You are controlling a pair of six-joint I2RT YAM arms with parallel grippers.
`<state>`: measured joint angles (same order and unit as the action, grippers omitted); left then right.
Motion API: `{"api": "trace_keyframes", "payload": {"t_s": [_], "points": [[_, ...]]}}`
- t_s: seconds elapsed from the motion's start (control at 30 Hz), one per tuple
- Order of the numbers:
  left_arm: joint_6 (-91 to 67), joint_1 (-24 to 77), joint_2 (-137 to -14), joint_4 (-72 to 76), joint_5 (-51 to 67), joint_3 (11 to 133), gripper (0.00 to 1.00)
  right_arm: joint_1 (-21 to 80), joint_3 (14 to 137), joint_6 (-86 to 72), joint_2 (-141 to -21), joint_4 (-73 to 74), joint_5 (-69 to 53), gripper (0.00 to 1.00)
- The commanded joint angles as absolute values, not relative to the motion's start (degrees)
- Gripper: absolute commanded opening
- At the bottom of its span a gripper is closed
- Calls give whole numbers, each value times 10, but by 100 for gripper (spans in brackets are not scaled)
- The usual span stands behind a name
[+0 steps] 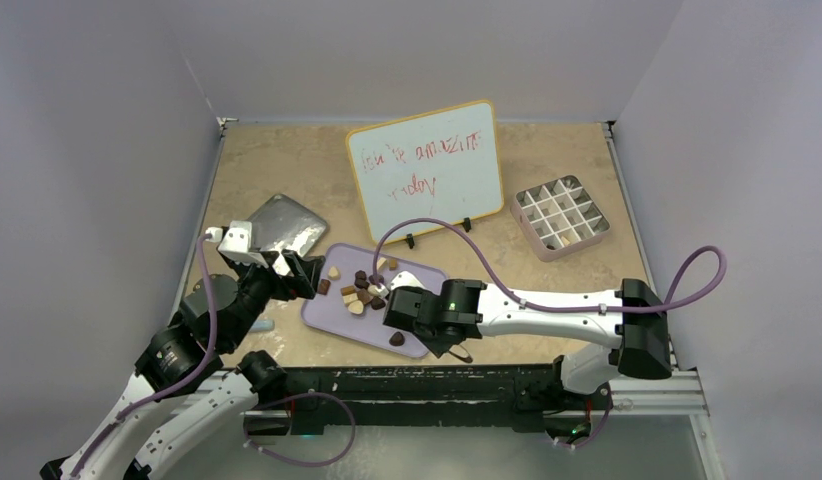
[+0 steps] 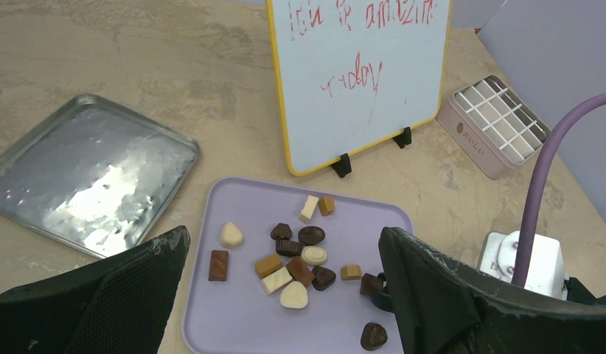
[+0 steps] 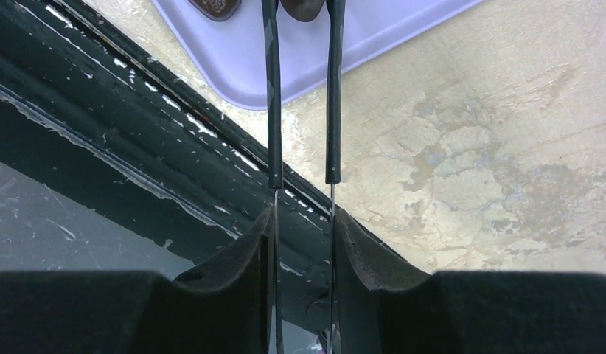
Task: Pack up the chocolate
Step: Pick up the fake chocolate from the plate.
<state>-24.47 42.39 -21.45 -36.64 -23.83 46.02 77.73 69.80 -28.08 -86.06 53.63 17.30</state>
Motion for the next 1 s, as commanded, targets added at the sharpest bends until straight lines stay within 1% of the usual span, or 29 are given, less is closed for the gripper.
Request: {"api": "trace_keyframes", "payload": {"t_s": [0.0, 0.07, 0.37, 0.53, 0.63, 0.83, 0.97], "points": [[-249, 425, -213, -361, -244, 459, 100, 781, 687, -298, -854, 548, 186, 33], [-249, 425, -212, -361, -244, 460, 100, 781, 683, -299, -852, 547, 184, 33], [-250, 425, -215, -360, -244, 459, 100, 781, 677, -310, -844, 560, 184, 42], [-250, 425, -215, -361, -244, 460, 100, 781, 669, -311, -838, 564, 182, 43], [-250, 425, -212, -361, -245, 459, 100, 781, 669, -315, -838, 570, 185, 40], [-252, 425, -208, -362, -245, 459, 100, 781, 675, -322, -836, 581, 196, 25], [-252, 425, -211, -361, -245, 458, 100, 781, 687, -324, -824, 601, 204, 23]]}}
